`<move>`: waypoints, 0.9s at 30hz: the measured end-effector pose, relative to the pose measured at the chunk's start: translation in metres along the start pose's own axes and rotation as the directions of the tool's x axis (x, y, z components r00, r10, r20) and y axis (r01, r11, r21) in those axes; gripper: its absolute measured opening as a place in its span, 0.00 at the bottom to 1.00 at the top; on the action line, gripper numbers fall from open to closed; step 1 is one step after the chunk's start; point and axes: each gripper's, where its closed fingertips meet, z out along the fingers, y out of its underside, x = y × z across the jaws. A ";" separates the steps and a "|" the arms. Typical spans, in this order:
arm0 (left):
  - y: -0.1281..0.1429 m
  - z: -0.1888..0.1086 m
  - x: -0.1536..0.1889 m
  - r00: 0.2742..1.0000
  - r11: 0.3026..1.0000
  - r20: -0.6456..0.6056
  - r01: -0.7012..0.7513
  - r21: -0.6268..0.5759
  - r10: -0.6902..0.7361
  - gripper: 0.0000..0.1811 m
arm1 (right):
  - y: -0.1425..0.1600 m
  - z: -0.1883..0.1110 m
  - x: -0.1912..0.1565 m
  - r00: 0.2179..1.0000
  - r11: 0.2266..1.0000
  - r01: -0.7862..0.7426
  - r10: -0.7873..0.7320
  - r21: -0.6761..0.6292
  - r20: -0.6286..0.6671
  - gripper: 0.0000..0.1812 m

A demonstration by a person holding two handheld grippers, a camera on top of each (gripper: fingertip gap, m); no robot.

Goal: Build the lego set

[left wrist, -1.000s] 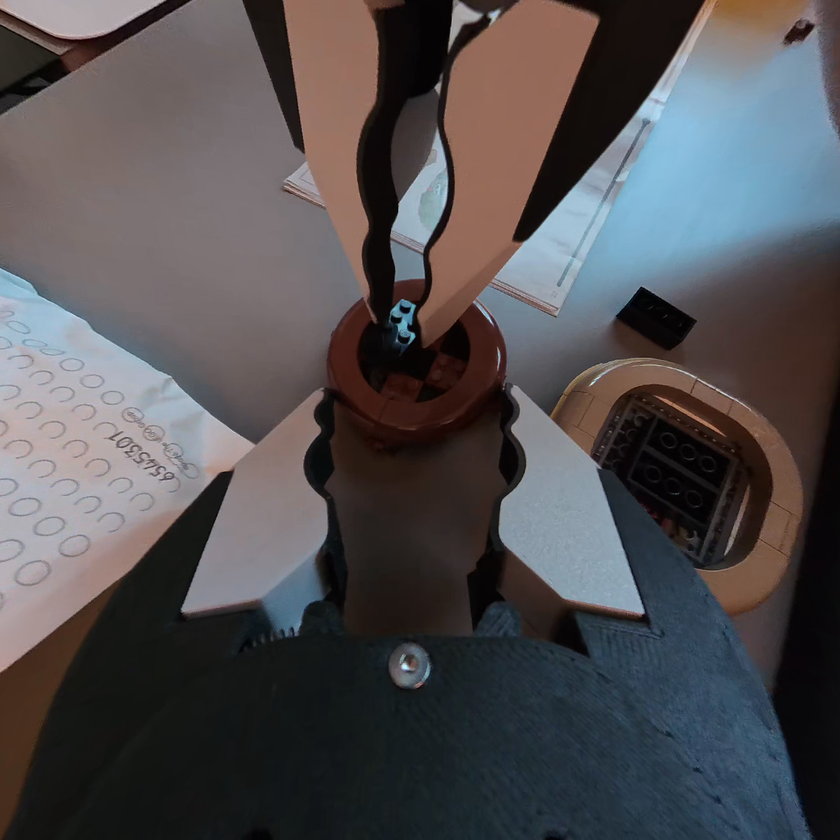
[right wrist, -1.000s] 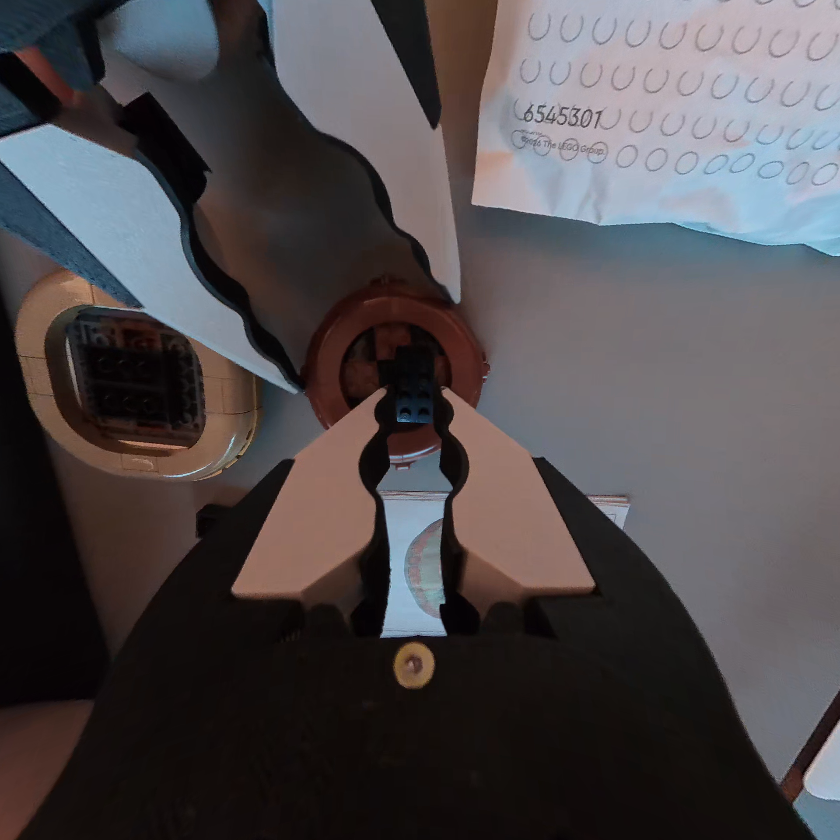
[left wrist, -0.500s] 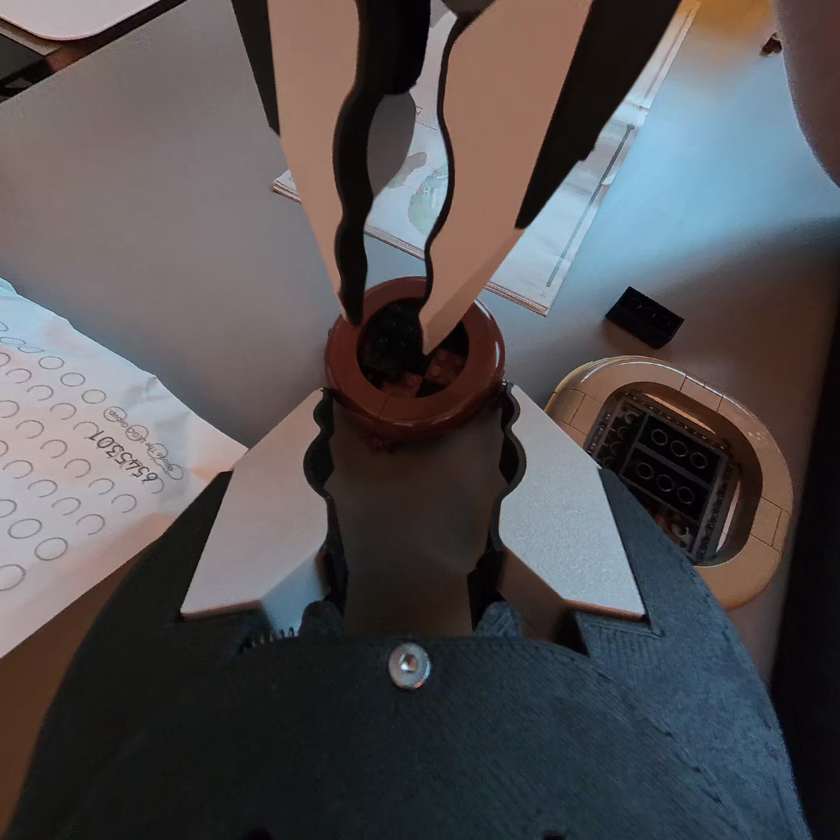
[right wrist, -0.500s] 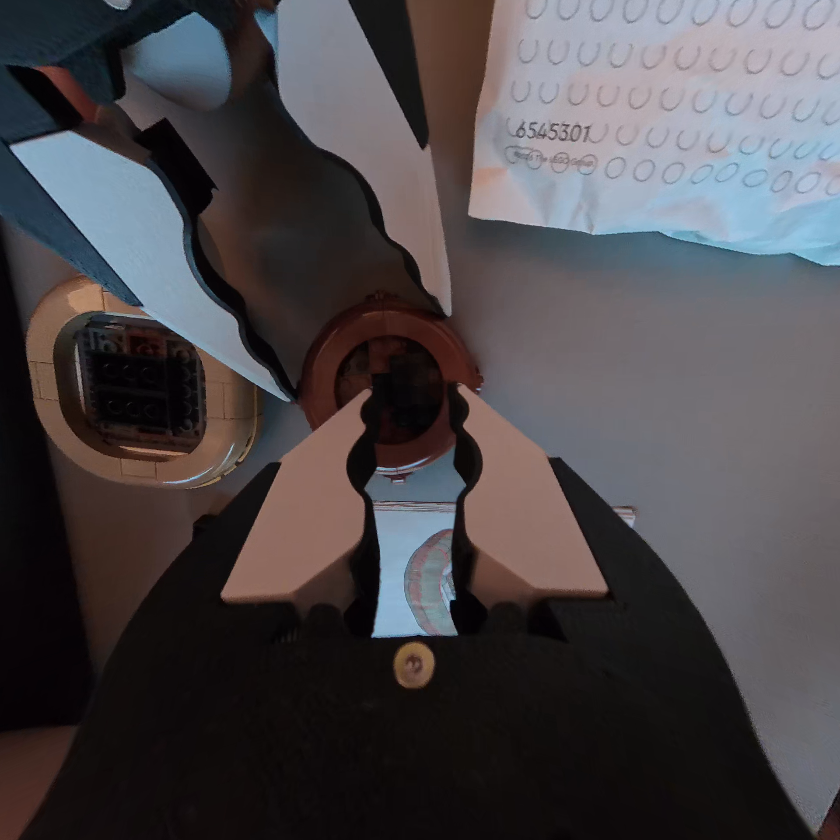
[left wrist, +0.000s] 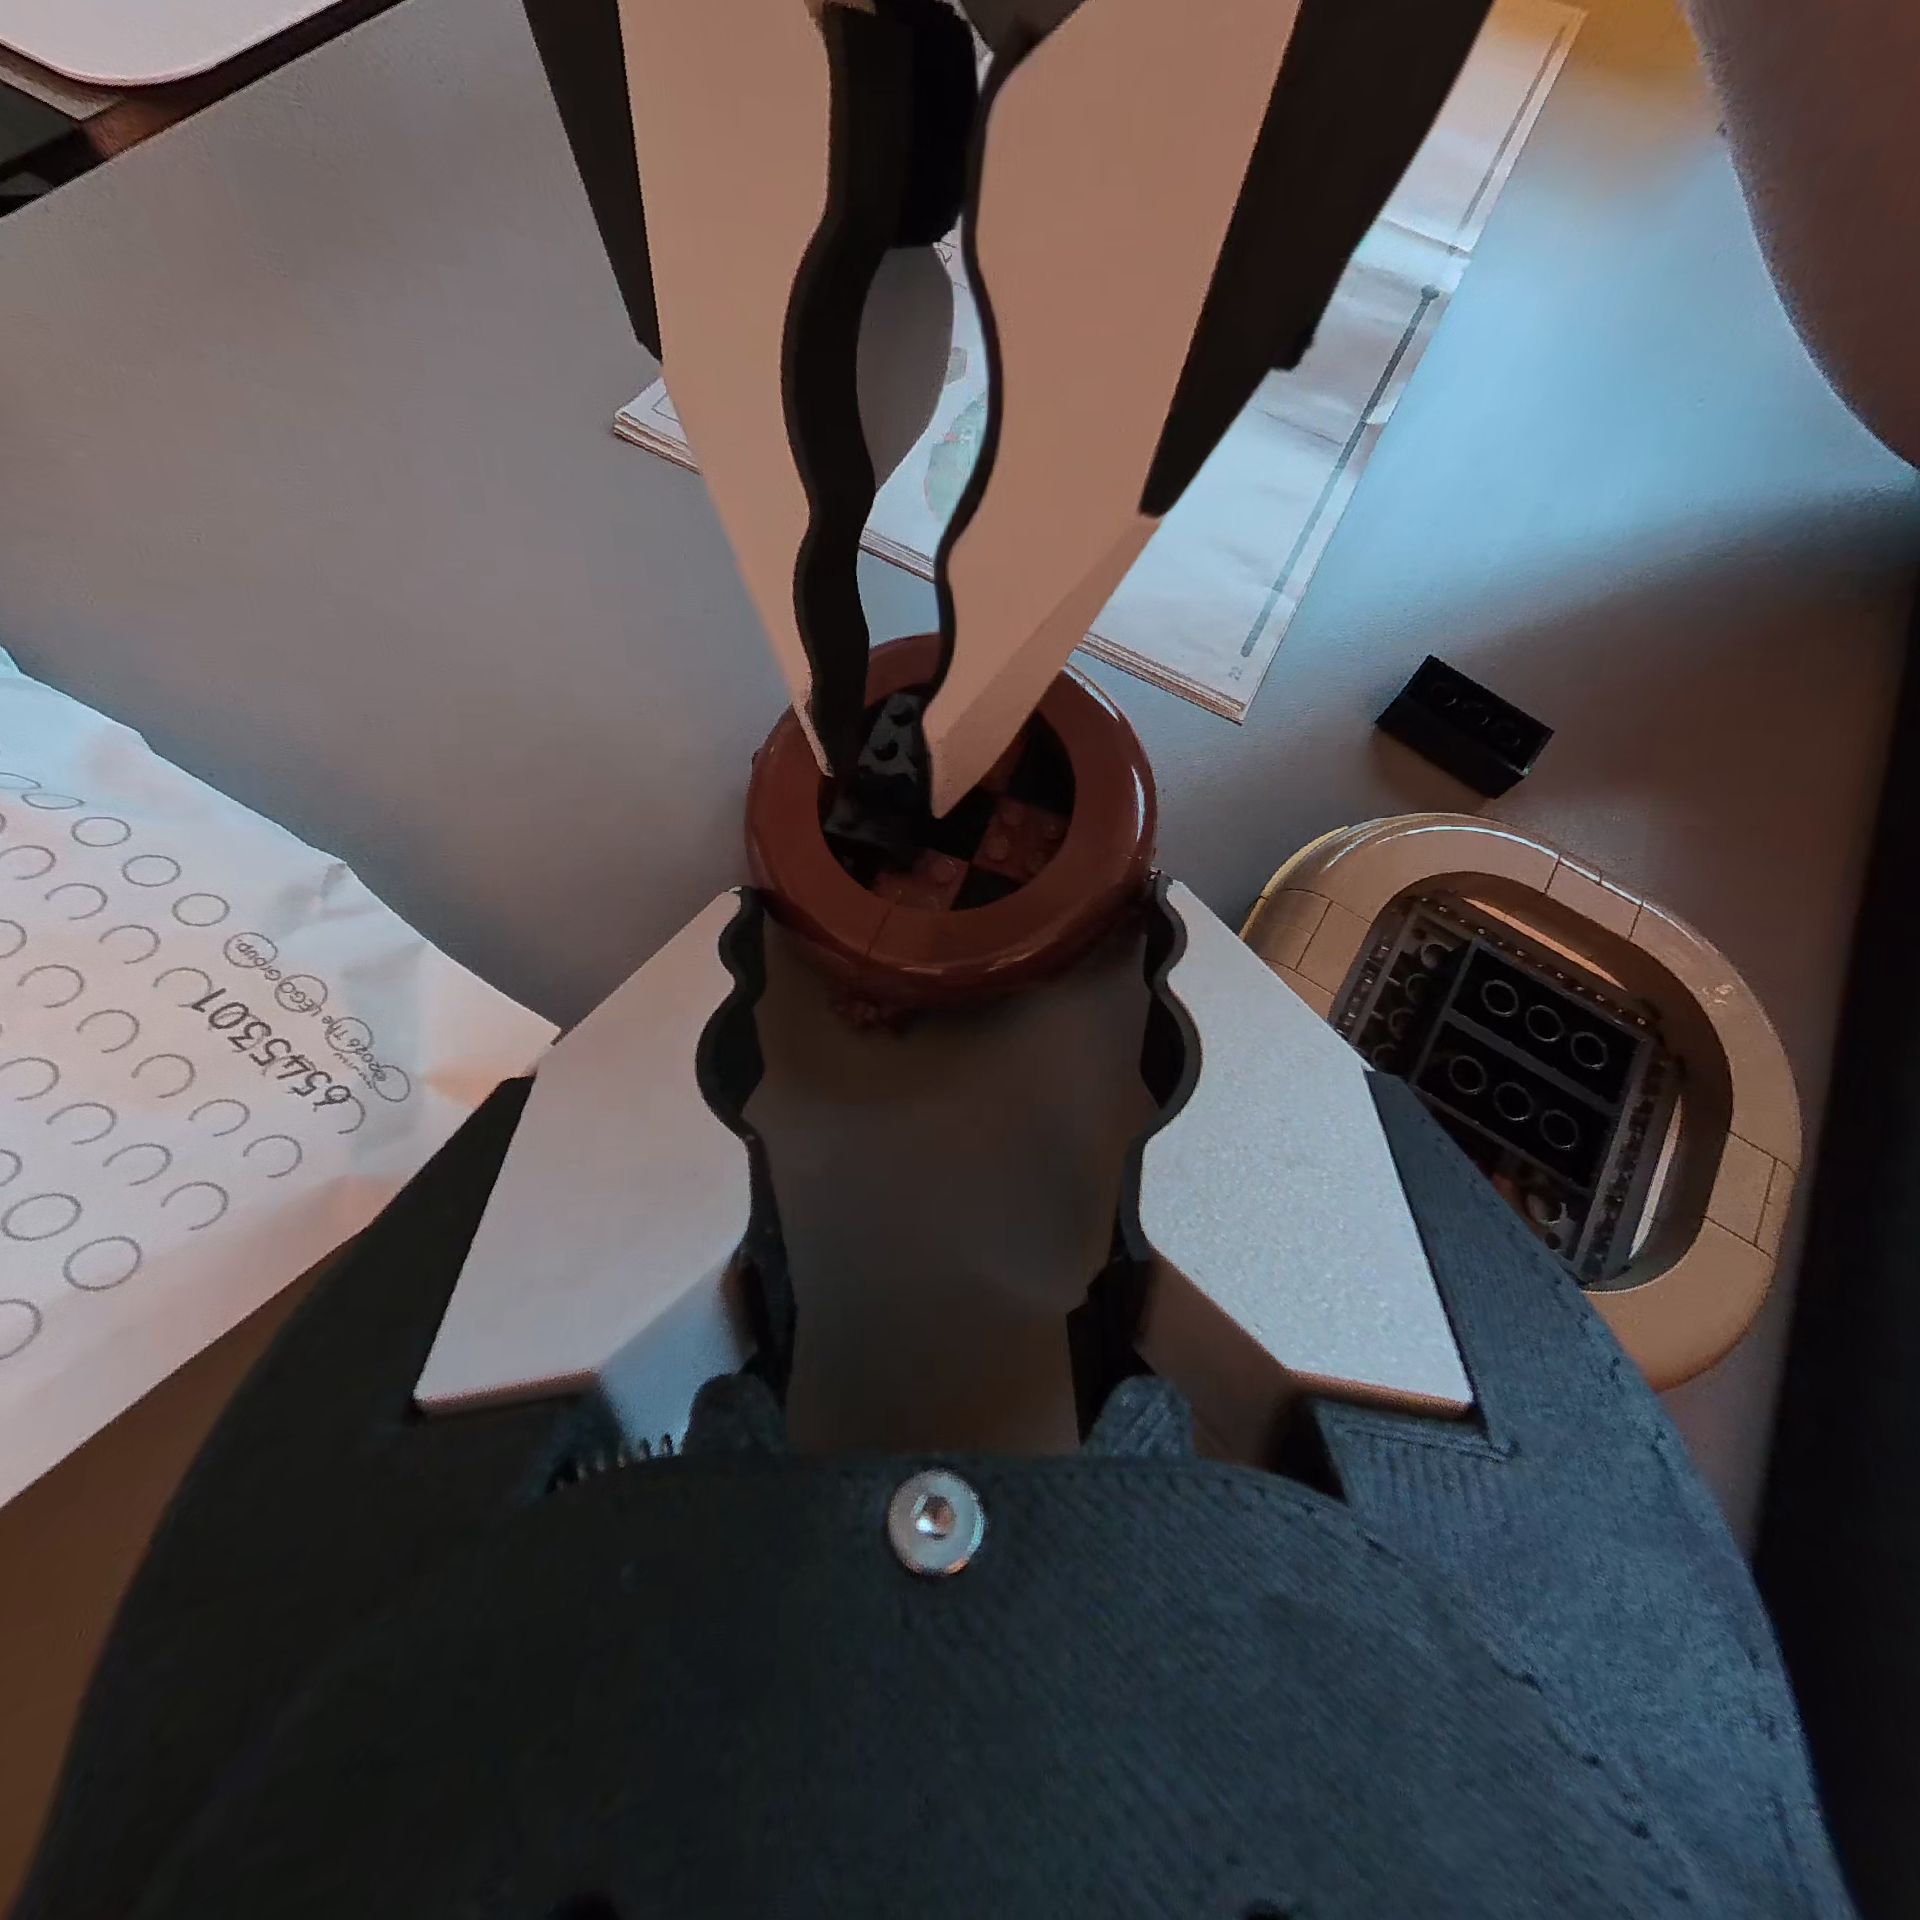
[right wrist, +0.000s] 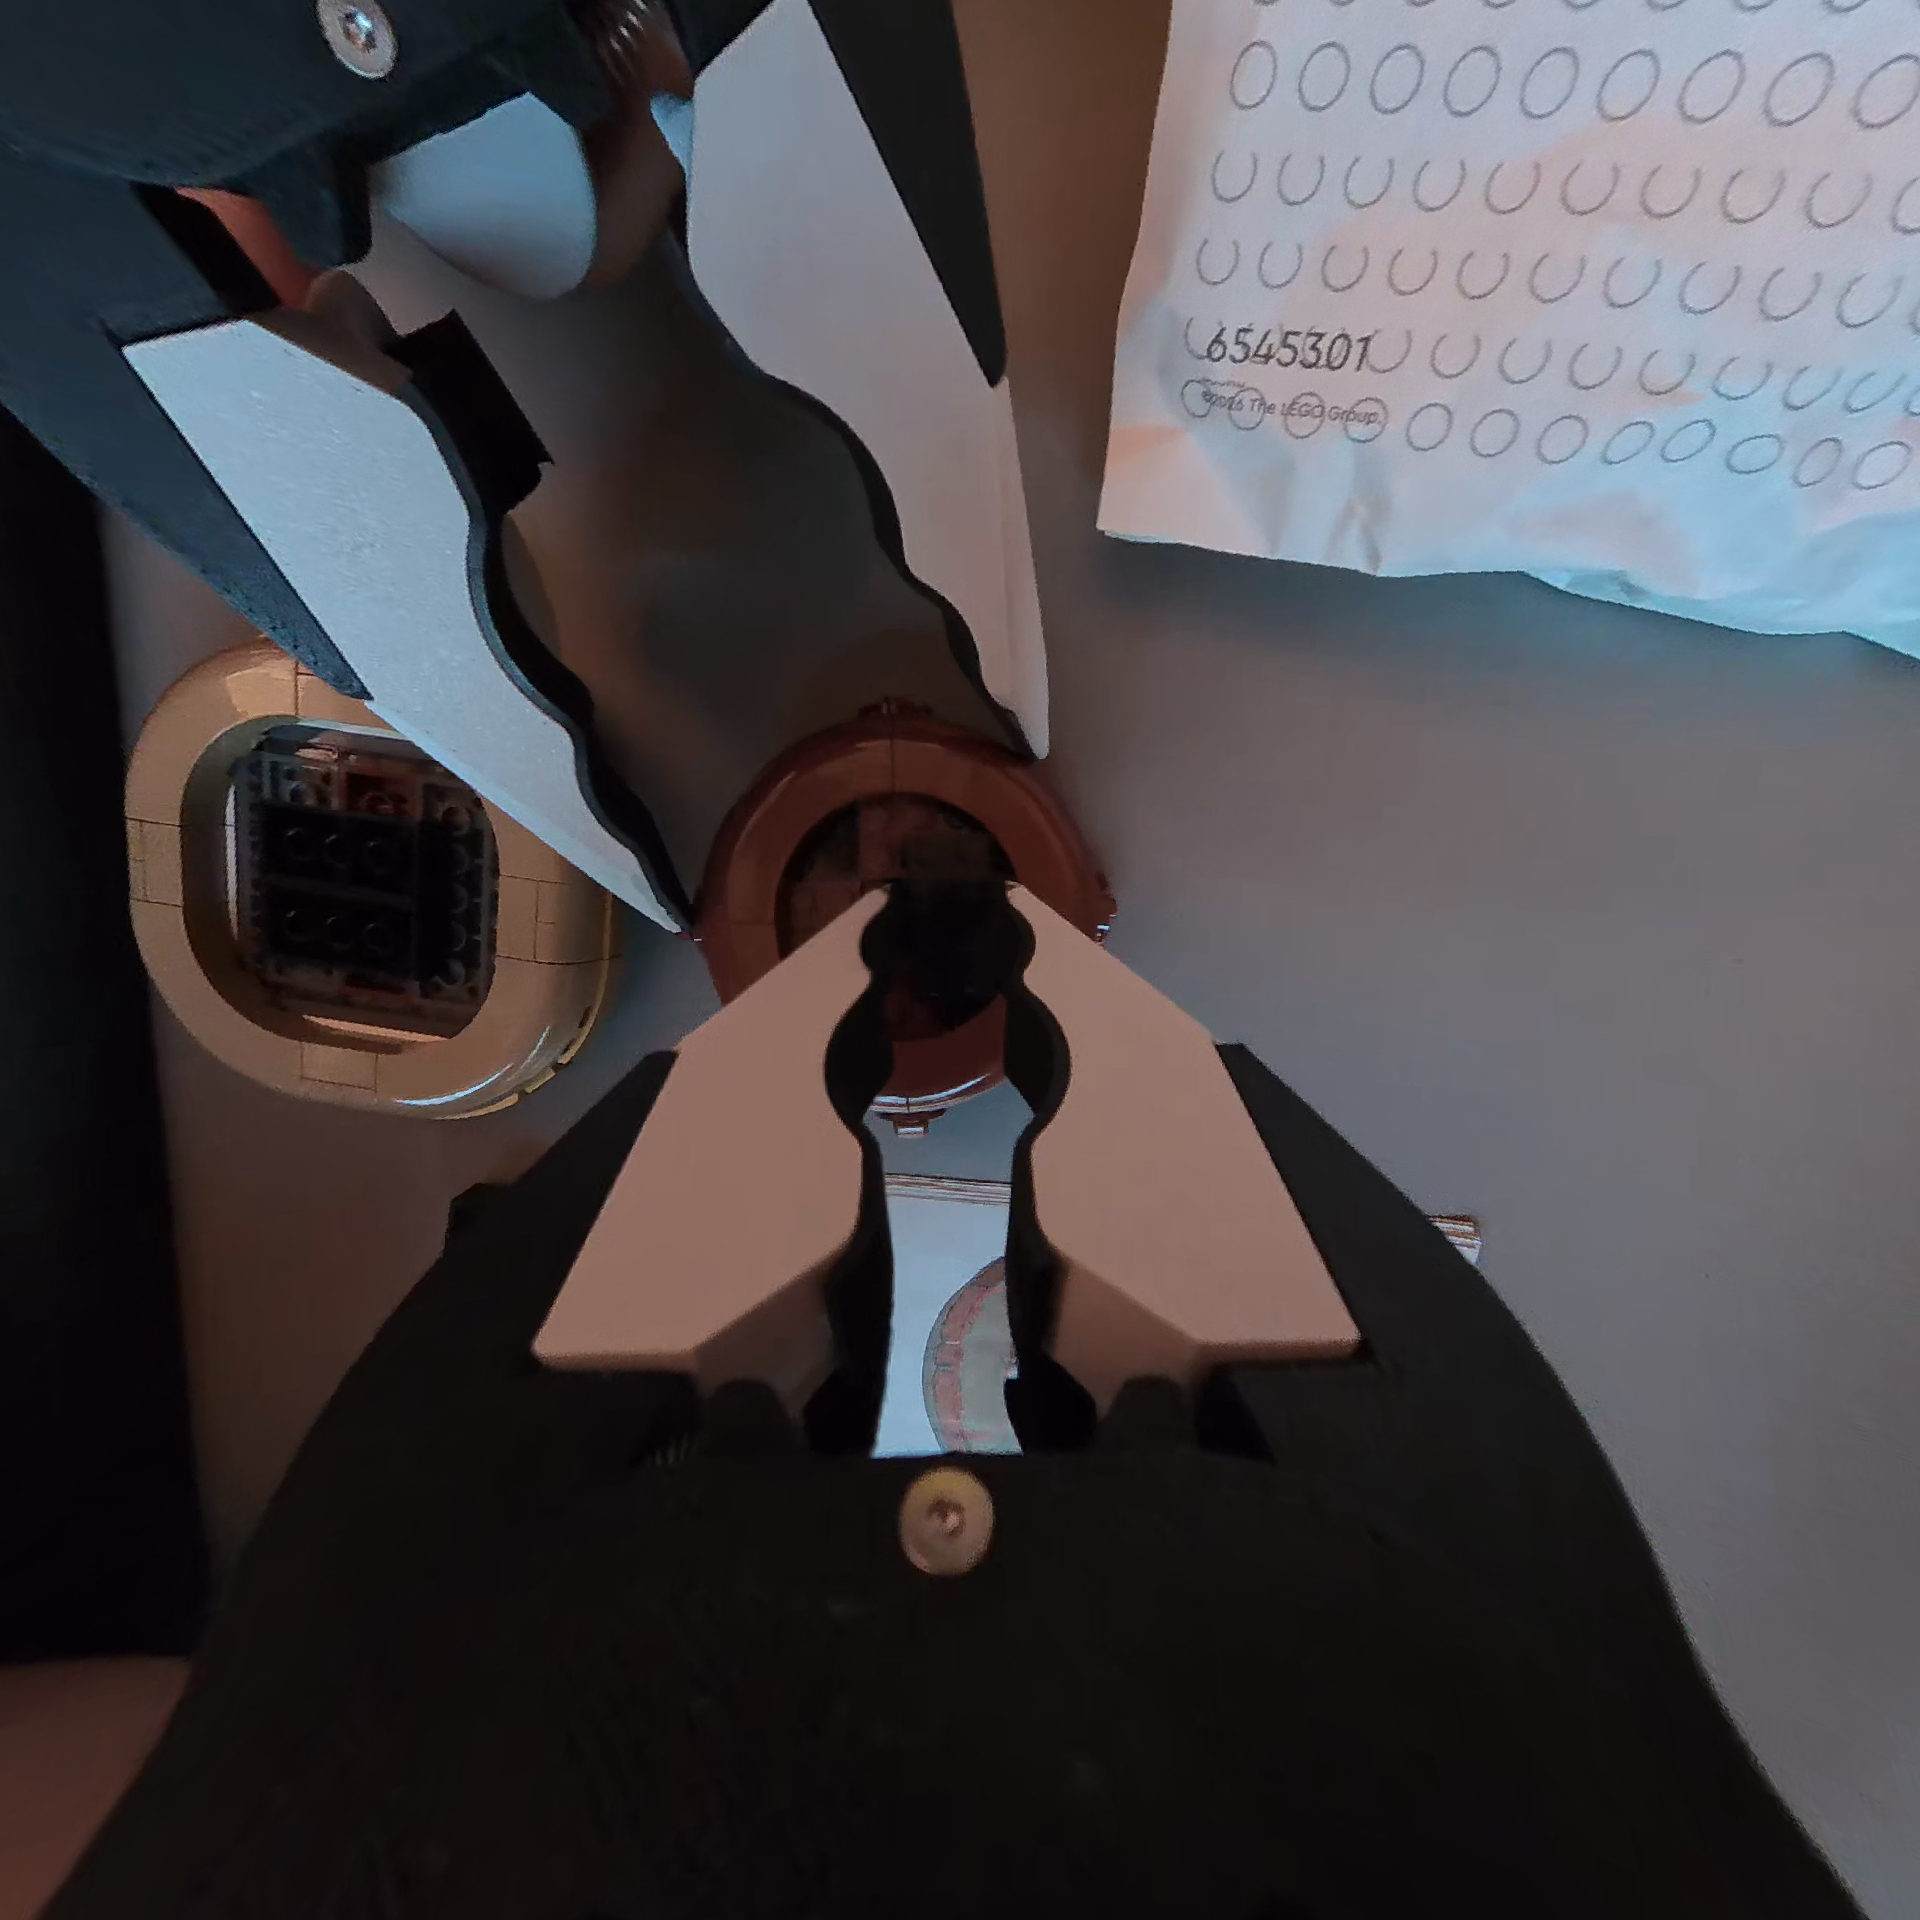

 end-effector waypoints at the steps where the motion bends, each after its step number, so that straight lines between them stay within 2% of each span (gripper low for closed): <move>1: 0.000 0.000 0.000 1.000 1.000 0.000 0.001 0.000 -0.001 0.40 | 0.000 0.000 0.000 1.000 1.000 -0.001 0.001 0.000 0.002 0.08; 18: 0.000 0.000 0.000 1.000 1.000 0.004 -0.003 0.001 0.003 0.39 | 0.002 0.001 -0.001 1.000 1.000 -0.001 0.001 0.006 0.005 0.11; 21: -0.001 0.000 0.000 1.000 1.000 0.005 -0.004 0.006 0.004 0.40 | -0.003 -0.007 -0.001 1.000 0.998 -0.001 0.001 0.065 0.000 0.11; 25: -0.006 -0.006 -0.002 1.000 0.999 0.011 0.008 0.036 -0.008 0.41 | -0.009 -0.027 -0.013 0.998 0.973 0.053 -0.058 0.227 0.013 0.41; 27: -0.011 -0.011 0.000 1.000 0.998 0.005 0.010 0.058 -0.011 0.40 | 0.001 -0.023 -0.013 0.994 0.967 0.113 -0.109 0.229 -0.032 0.48</move>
